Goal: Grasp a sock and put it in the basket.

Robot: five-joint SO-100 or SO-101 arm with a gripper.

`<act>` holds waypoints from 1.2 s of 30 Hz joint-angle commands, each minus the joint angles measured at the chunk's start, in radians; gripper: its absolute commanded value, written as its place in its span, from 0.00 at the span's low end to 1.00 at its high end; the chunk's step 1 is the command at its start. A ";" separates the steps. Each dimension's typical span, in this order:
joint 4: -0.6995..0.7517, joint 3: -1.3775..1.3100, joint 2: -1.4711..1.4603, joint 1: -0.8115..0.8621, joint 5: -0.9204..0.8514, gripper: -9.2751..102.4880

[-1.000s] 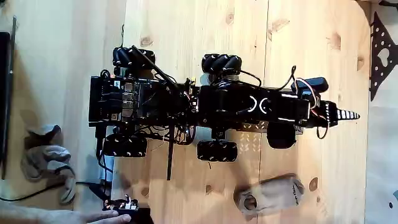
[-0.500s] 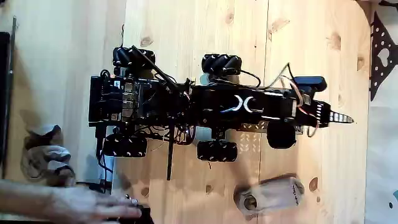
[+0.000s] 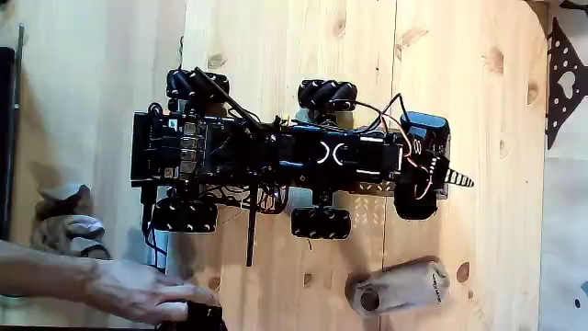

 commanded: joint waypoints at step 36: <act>0.199 0.018 0.031 -0.083 -0.003 0.46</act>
